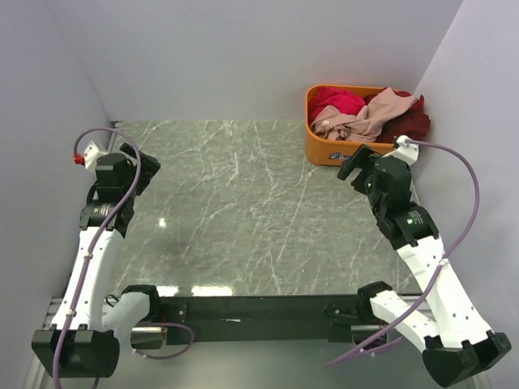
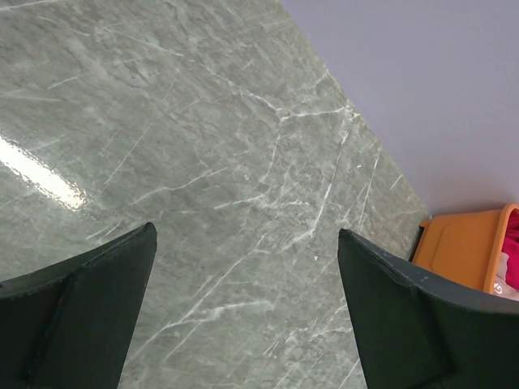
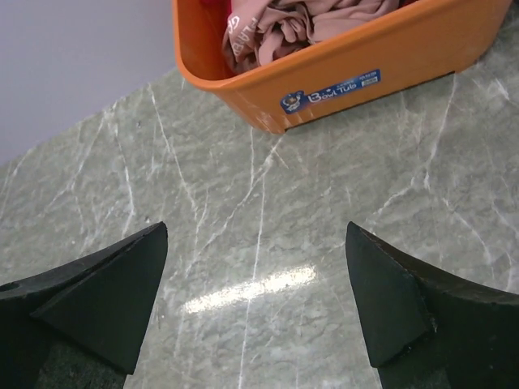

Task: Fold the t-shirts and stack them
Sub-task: Grab the tshirt from the pile

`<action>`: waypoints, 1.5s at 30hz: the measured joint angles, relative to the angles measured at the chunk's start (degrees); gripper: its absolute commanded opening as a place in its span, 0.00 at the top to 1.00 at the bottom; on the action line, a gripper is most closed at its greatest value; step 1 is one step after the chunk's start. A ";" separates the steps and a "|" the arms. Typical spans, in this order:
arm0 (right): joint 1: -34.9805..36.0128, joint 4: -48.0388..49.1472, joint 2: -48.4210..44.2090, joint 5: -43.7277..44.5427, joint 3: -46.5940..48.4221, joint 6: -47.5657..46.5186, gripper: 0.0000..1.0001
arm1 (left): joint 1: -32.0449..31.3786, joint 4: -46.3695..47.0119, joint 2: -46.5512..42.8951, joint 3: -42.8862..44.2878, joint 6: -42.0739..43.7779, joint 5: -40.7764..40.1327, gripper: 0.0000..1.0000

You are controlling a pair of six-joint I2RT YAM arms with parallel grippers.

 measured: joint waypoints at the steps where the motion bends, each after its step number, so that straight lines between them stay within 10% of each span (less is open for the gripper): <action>1: 0.00 -0.04 0.33 0.00 0.00 -0.04 0.04 | 0.00 0.00 0.00 0.00 0.00 -0.13 0.01; 10: -0.28 0.87 9.51 -2.69 6.03 -2.14 0.03 | 0.00 1.68 2.32 0.04 0.17 -0.17 0.01; 28: -18.51 -8.31 68.19 -6.64 59.19 -5.25 0.14 | 0.00 4.85 7.96 0.68 1.97 -0.02 0.01; 34: -20.33 -11.56 71.69 -2.97 58.62 -5.44 0.16 | 0.00 4.90 8.41 0.68 2.16 0.00 0.01; 39: -20.90 -11.19 71.71 -2.45 56.96 -6.23 0.73 | 0.00 4.87 8.96 0.68 2.19 0.04 0.01; 45: -21.11 -9.53 71.71 -5.51 57.96 -7.58 1.00 | 0.00 4.81 9.01 0.68 2.21 0.00 0.01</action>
